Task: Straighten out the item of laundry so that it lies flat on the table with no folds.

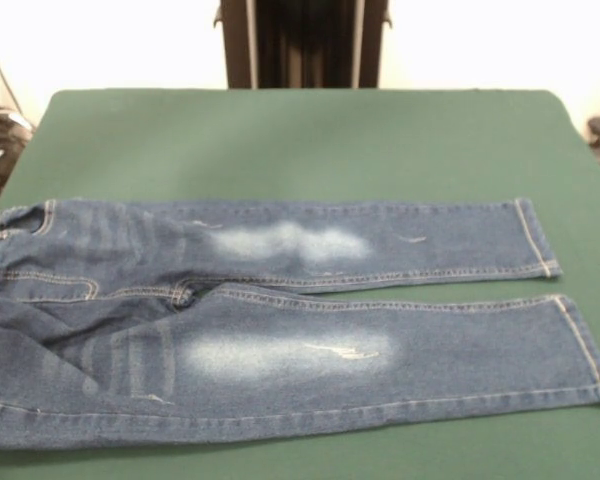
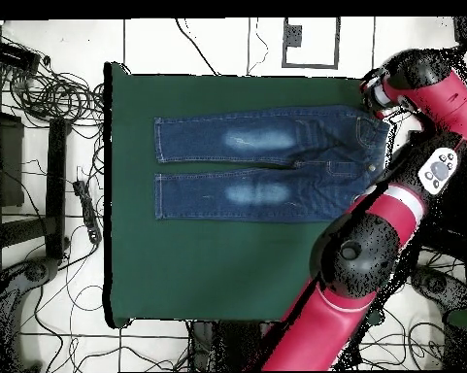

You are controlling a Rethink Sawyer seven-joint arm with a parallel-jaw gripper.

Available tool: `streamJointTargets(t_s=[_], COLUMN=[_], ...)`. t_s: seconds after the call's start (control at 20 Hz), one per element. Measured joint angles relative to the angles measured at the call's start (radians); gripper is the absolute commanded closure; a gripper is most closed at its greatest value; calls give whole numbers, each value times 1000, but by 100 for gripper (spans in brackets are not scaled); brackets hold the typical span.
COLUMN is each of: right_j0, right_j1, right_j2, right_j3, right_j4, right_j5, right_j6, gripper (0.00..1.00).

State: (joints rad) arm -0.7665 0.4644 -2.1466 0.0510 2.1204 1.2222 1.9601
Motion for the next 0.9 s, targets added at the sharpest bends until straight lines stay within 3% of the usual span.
streamJointTargets(t_s=[0.9], right_j0=[21], right_j1=[1], right_j2=[-18], right_j3=[32], right_j4=[-2], right_j5=[0], right_j6=[0], gripper=[100])
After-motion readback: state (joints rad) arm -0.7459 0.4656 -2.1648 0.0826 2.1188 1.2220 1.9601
